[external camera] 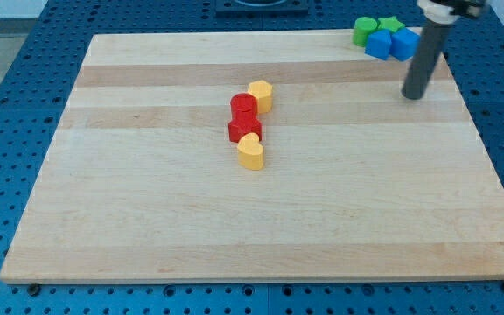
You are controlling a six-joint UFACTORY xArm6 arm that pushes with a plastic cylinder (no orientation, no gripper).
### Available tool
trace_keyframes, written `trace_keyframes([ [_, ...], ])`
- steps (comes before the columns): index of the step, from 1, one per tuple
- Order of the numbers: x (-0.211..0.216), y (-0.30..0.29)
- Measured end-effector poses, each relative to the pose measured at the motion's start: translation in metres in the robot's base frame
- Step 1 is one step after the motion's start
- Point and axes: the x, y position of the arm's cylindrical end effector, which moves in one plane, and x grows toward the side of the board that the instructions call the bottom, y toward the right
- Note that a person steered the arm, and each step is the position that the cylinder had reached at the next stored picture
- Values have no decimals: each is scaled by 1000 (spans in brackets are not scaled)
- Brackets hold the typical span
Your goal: Move the yellow hexagon to the top of the red circle
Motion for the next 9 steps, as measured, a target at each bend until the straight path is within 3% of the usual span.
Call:
trace_keyframes([
  [2, 30, -11],
  [5, 30, -136],
  [9, 17, -204],
])
